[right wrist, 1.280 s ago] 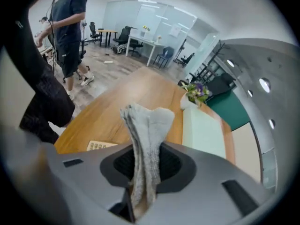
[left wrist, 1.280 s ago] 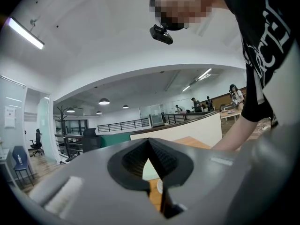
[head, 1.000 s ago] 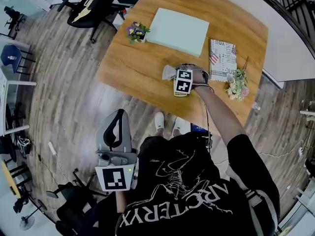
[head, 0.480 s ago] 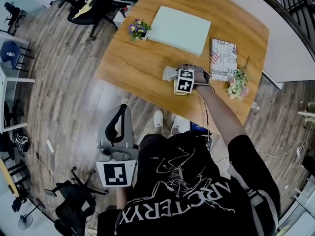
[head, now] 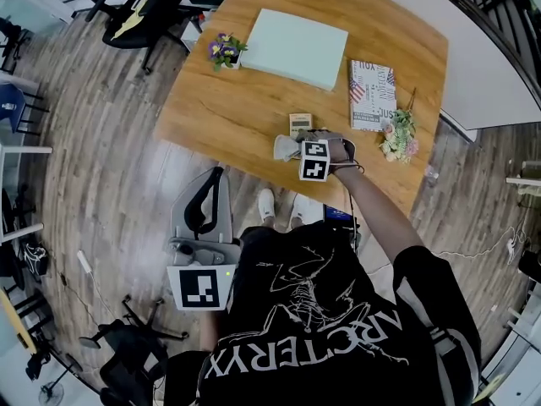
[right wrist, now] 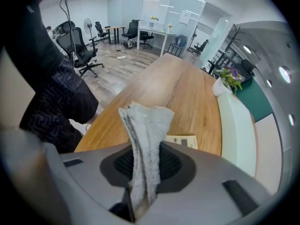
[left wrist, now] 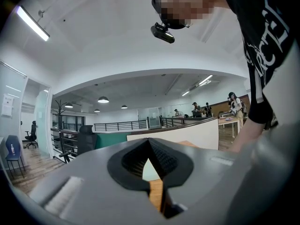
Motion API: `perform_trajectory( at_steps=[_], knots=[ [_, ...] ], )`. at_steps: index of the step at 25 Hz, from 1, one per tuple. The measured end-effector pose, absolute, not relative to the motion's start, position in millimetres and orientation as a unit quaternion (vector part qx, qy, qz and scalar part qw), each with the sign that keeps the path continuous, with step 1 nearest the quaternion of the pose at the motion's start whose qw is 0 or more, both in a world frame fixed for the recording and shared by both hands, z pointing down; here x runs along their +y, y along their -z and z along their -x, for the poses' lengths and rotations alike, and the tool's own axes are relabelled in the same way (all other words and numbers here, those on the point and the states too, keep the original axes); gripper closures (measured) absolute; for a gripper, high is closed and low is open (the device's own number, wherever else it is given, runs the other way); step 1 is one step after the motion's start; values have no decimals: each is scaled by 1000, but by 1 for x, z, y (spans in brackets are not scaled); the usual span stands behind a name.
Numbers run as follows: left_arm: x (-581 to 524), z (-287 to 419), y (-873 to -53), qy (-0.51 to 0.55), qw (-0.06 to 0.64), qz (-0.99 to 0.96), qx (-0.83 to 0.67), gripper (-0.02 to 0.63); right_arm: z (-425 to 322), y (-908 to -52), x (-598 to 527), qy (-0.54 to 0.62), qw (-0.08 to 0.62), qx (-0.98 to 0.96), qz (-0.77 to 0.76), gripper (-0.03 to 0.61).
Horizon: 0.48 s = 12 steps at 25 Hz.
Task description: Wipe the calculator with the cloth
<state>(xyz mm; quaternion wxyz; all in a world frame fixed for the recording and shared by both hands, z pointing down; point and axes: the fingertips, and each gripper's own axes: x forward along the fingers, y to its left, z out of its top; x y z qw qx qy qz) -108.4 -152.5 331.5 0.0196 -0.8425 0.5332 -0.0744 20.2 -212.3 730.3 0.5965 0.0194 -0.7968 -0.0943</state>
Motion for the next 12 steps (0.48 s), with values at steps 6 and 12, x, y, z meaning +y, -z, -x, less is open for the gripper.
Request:
perform_trajectory(
  at_steps=[6, 12],
  knots=[
    [-156, 102, -332, 67, 18, 850, 523, 604, -21, -732, -180, 83, 590, -803, -11, 486],
    [-156, 100, -330, 65, 18, 852, 519, 604, -19, -737, -159, 82, 594, -800, 7, 486]
  ],
)
